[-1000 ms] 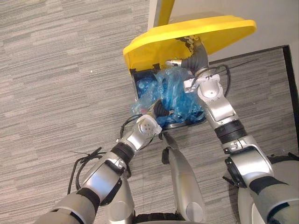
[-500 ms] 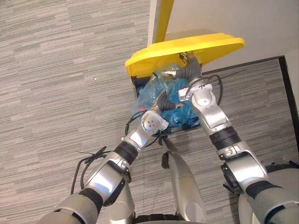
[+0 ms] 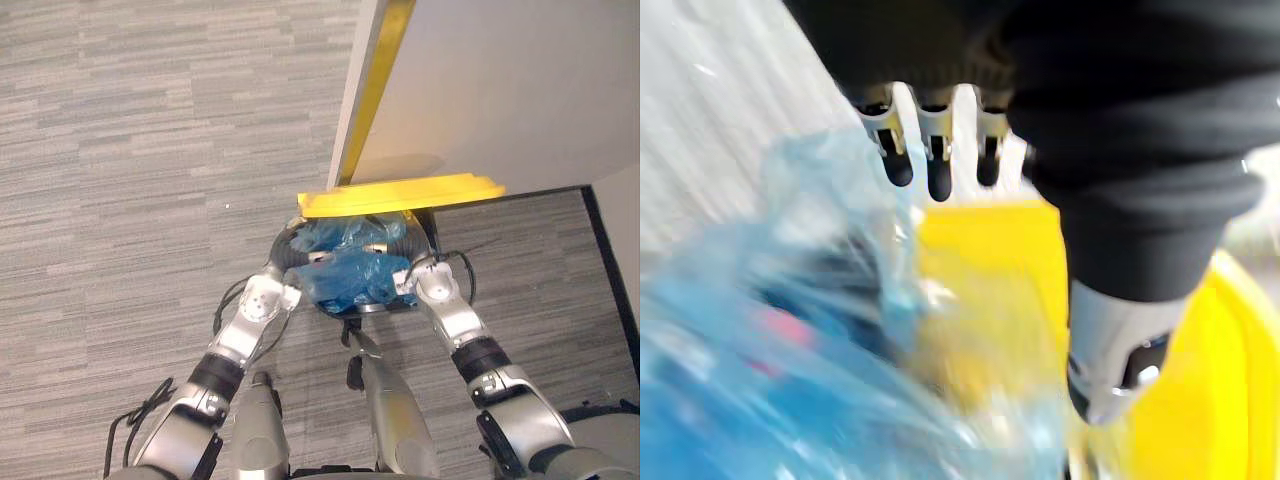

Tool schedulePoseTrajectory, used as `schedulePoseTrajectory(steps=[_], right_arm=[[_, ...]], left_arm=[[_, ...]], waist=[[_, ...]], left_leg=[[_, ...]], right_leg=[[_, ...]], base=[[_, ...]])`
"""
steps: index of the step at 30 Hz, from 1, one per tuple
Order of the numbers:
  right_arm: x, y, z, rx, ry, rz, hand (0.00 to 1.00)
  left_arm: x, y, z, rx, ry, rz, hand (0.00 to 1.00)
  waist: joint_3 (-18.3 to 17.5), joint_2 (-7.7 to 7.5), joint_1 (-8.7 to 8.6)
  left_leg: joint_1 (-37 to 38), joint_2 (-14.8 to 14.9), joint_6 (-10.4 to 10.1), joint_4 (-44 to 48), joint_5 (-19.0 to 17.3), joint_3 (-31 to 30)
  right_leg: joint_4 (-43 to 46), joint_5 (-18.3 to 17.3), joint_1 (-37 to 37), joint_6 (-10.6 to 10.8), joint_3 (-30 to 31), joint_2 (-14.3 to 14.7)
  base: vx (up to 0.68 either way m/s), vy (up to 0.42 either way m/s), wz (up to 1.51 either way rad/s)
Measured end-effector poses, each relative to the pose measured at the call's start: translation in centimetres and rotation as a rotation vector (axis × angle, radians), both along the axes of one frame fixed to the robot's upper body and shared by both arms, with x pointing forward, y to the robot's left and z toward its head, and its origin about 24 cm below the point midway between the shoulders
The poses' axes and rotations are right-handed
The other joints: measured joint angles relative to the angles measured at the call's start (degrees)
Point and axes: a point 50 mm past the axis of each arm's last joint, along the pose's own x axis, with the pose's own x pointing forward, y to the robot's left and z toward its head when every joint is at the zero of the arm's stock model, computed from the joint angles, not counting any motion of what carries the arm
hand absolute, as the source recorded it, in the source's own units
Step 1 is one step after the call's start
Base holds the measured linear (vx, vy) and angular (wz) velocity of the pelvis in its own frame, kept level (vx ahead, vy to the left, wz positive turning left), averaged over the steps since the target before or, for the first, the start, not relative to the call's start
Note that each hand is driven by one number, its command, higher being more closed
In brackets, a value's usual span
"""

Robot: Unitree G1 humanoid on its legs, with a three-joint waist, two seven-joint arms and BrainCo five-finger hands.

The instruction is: Gather rubbish on tea table into small bin, then transfer packed bag to large trash can.

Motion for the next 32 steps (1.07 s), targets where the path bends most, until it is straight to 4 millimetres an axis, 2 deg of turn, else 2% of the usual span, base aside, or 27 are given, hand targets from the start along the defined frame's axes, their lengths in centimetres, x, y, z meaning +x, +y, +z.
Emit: schedulePoseTrajectory(steps=[3, 5, 6, 8, 9, 10, 11, 12, 13, 14, 15, 16, 17, 18, 19, 20, 21, 22, 23, 24, 28, 32], right_arm=[[-0.9, -0.4, -1.6, 0.013, 0.051, -0.018, 0.0], [-2.3, -0.7, -3.5, -0.017, 0.113, -0.019, 0.0], [-2.5, -0.8, -3.8, -0.015, 0.124, -0.019, 0.0], [-4.0, -0.5, -5.7, 0.007, 0.186, -0.024, 0.0], [-4.5, -0.5, -6.2, 0.012, 0.203, -0.028, 0.0], [-5.8, -0.5, -7.6, 0.03, 0.253, -0.04, 0.0], [-6.9, -0.6, -8.7, 0.034, 0.294, -0.045, 0.0], [-7.3, -0.5, -9.1, 0.036, 0.311, -0.045, 0.0], [-8.1, -0.6, -9.9, 0.036, 0.343, -0.046, 0.0], [-9.8, -0.6, -11.9, 0.036, 0.435, -0.057, 0.0], [-11.1, -0.6, -13.1, 0.04, 0.493, -0.072, 0.0], [-11.9, -0.7, -13.8, 0.046, 0.522, -0.084, 0.0], [-14.0, -0.5, -15.4, 0.074, 0.606, -0.118, 0.0], [-15.7, -0.9, -16.6, 0.065, 0.673, -0.137, 0.0], [-16.0, -1.2, -16.9, 0.053, 0.693, -0.144, 0.0], [-16.6, -1.6, -17.4, 0.045, 0.724, -0.162, 0.0], [-17.5, -1.8, -17.9, 0.056, 0.751, -0.188, 0.0], [-18.2, -1.9, -18.3, 0.048, 0.781, -0.193, 0.0], [-18.3, -2.3, -18.8, 0.034, 0.815, -0.201, 0.0], [-18.9, -2.7, -19.1, 0.033, 0.842, -0.221, 0.0], [-19.2, -4.0, -19.2, 0.027, 0.863, -0.264, 0.0], [-19.6, -4.4, -19.5, 0.022, 0.886, -0.281, 0.0]], left_arm=[[-1.4, 2.2, -2.0, -0.024, 0.075, 0.071, 0.0], [-3.7, 4.7, -5.3, -0.014, 0.205, 0.152, 0.0], [-4.1, 5.1, -5.9, -0.014, 0.232, 0.17, 0.0], [-7.1, 7.4, -9.4, -0.014, 0.391, 0.272, 0.0], [-7.9, 7.8, -10.1, -0.014, 0.425, 0.291, 0.0], [-9.7, 8.7, -11.6, -0.014, 0.5, 0.334, 0.0], [-11.2, 9.3, -12.8, -0.016, 0.568, 0.368, 0.0], [-11.7, 9.5, -13.2, -0.016, 0.593, 0.38, 0.0], [-12.8, 9.7, -14.1, -0.023, 0.642, 0.405, 0.0], [-14.4, 9.6, -15.2, -0.025, 0.706, 0.426, 0.0], [-14.9, 9.5, -15.5, -0.028, 0.731, 0.432, 0.0], [-15.2, 9.5, -15.8, -0.029, 0.744, 0.434, 0.0], [-16.2, 9.3, -16.2, -0.034, 0.776, 0.441, 0.0], [-16.4, 8.6, -16.6, -0.071, 0.795, 0.448, 0.0], [-16.5, 7.9, -16.9, -0.095, 0.807, 0.448, 0.0], [-16.9, 6.7, -17.4, -0.128, 0.827, 0.444, 0.0], [-17.1, 6.5, -17.6, -0.122, 0.84, 0.437, 0.0], [-17.3, 6.4, -17.8, -0.125, 0.852, 0.438, 0.0], [-17.4, 5.7, -18.1, -0.141, 0.881, 0.426, 0.0], [-17.7, 5.6, -18.3, -0.141, 0.895, 0.426, 0.0], [-18.2, 5.6, -18.7, -0.134, 0.928, 0.422, 0.0], [-18.7, 5.5, -19.0, -0.132, 0.954, 0.425, 0.0]], waist=[[-0.26, 0.04, 0.4], [-0.78, -0.05, 0.65], [-0.93, -0.14, 0.67], [-1.0, -0.15, 0.68], [-1.09, -0.23, 0.69], [-1.54, -0.41, 0.7], [-1.73, -0.75, 0.71], [-1.82, -0.88, 0.71], [-2.12, -0.3, 0.49], [-3.16, -0.32, 0.36], [-3.58, -0.94, 0.25], [-3.82, -1.27, 0.25], [-4.84, -2.58, 0.32], [-5.5, -2.25, 0.31], [-6.27, -1.02, 0.66], [-7.53, 0.83, 0.57], [-8.76, -1.53, -0.16], [-9.21, -2.15, -0.28], [-9.98, -0.38, -0.27], [-11.26, 0.34, -0.27], [-11.89, 1.38, -1.34], [-12.98, 2.09, -1.4]], left_leg=[[1.6, -0.24, 0.06, -0.21, 0.03, -0.09], [3.13, -0.72, 0.21, -0.34, 0.1, -0.06], [3.34, -0.84, 0.24, -0.35, 0.12, 0.03], [5.22, -1.4, 0.46, -0.48, 0.15, 0.34], [5.56, -1.5, 0.47, -0.43, 0.14, 0.47], [5.72, -1.82, 0.55, 0.02, 0.1, 0.92], [6.09, -2.17, 0.86, 0.33, -0.01, 1.47], [6.31, -2.25, 1.07, 0.22, 0.05, 1.73], [6.65, -1.34, 1.6, -0.96, 0.82, 2.19], [6.89, -0.33, 1.05, -3.93, 3.19, 3.17], [7.84, -0.35, 0.7, -4.8, 3.75, 3.07], [8.1, -0.37, 0.59, -4.9, 3.81, 3.0], [8.26, -0.74, 0.28, -4.38, 3.62, 3.17], [8.31, -0.79, 0.36, -5.31, 3.71, 3.27], [8.17, 0.51, 1.04, -6.73, 4.24, 3.55], [8.22, 3.15, -1.08, -9.23, 6.2, 5.37], [9.67, 0.08, -0.98, -11.34, 7.2, 5.53], [10.14, -0.39, -1.23, -12.34, 7.39, 5.65], [10.21, 0.5, -0.12, -13.76, 8.23, 4.77], [10.4, 0.51, 1.18, -16.01, 9.29, 4.61], [12.59, -0.52, 0.58, -19.9, 11.61, 4.69], [12.96, -1.46, 0.69, -20.15, 12.15, 4.51]], right_leg=[[0.01, -0.17, 1.58, 0.26, -0.06, -0.26], [0.11, -0.18, 2.9, 0.32, 0.04, -0.65], [0.16, -0.16, 3.0, 0.32, 0.19, -0.71], [0.22, -0.09, 4.59, 0.34, 0.56, -1.11], [0.32, -0.04, 4.82, 0.34, 0.72, -1.17], [1.29, -0.1, 4.56, 0.44, 1.13, -1.59], [1.65, -0.82, 4.52, 1.95, 1.65, -1.86], [1.53, -1.27, 4.56, 2.8, 1.7, -1.93], [2.1, -4.84, 4.48, 5.99, 1.36, -1.76], [17.99, -7.0, -0.44, -0.48, 2.25, -2.13], [27.04, -9.52, -0.73, -2.19, 2.31, -2.74], [30.14, -10.67, -0.03, -2.47, 2.38, -3.02], [30.88, -16.14, 2.47, -1.11, 3.7, -3.22], [25.33, -17.26, 4.76, -1.63, 3.36, -1.68], [21.61, -15.73, 5.6, -2.63, 3.11, -0.03], [25.97, -17.61, 5.13, -4.36, 2.04, 0.71], [29.28, -22.69, 7.06, -1.67, 3.31, -2.09], [25.55, -24.9, 8.79, -3.47, 4.63, -1.5], [21.61, -22.7, 10.15, -3.11, 4.36, 0.27], [18.99, -20.92, 10.18, -3.55, 4.51, 1.11], [17.63, -19.67, 10.96, -3.67, 5.01, 1.09], [15.57, -18.57, 12.25, -2.89, 4.88, 0.39]], base=[[0.0, -0.002, 0.01], [-0.04, 0.004, 0.0], [-0.04, 0.007, -0.02], [-0.05, 0.011, -0.06], [-0.08, 0.009, -0.08], [-0.1, 0.007, -0.12], [-0.11, 0.006, -0.15], [-0.13, -0.011, -0.17], [-0.14, -0.067, -0.19], [-0.12, -0.112, -0.11], [-0.06, -0.096, -0.03], [0.0, -0.132, 0.04], [-0.03, -0.15, -0.07], [-0.05, -0.169, -0.23], [-0.07, -0.139, -0.4], [-0.05, -0.092, -0.29], [-0.03, -0.111, -0.23], [-0.03, -0.105, -0.15], [0.0, -0.083, -0.35], [0.01, -0.047, -0.29], [0.02, 0.021, -0.04], [0.05, 0.068, 0.04]])
